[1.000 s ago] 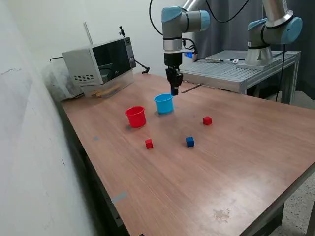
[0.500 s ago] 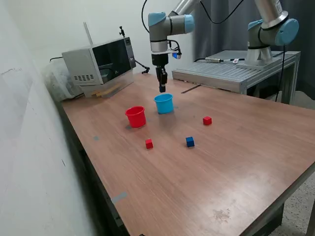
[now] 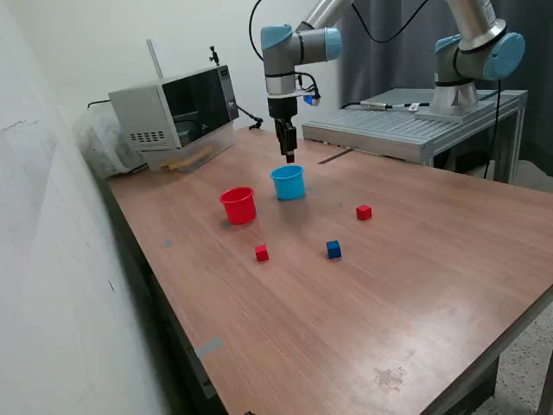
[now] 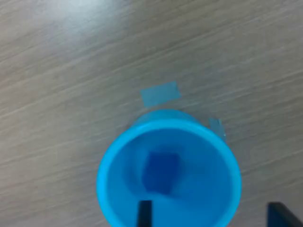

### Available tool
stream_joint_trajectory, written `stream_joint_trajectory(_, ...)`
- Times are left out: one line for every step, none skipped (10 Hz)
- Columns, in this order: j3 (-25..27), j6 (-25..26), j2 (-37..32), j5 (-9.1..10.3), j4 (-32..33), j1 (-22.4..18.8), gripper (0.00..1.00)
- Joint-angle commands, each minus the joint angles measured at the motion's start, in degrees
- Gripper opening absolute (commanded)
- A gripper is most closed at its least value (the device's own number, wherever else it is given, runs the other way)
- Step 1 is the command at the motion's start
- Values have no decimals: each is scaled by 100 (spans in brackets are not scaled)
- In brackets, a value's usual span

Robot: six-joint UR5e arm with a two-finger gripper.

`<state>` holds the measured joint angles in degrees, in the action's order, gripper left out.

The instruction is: Place red objects in the red bin, and blue objects in the blue bin.

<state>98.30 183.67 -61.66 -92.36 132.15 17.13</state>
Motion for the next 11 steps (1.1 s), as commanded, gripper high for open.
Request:
stream_joint_trajectory(14,-6,-109,-19,-14,-17,100)
stream_joint_trajectory(31,2,-484,-2,-162,-156,100)
stream_joint_trajectory(23,-6,-853,16,-494,-645,100)
stream_joint_trajectory(14,-41,-1092,16,-654,-1032,100)
stream_joint_trajectory(14,-355,-1138,16,-673,-1506,100)
stream_joint_trajectory(31,-915,-1156,34,-716,-1876,100)
stream_joint_trajectory(31,-1025,-1077,129,-682,-2002,100)
stream_joint_trajectory(66,-1043,-929,270,-656,-2003,100)
stream_joint_trajectory(66,-1087,-701,271,-560,-2003,100)
stream_joint_trajectory(66,-1114,-446,271,-385,-1994,100)
stream_joint_trajectory(58,-1114,-209,271,-313,-1977,100)
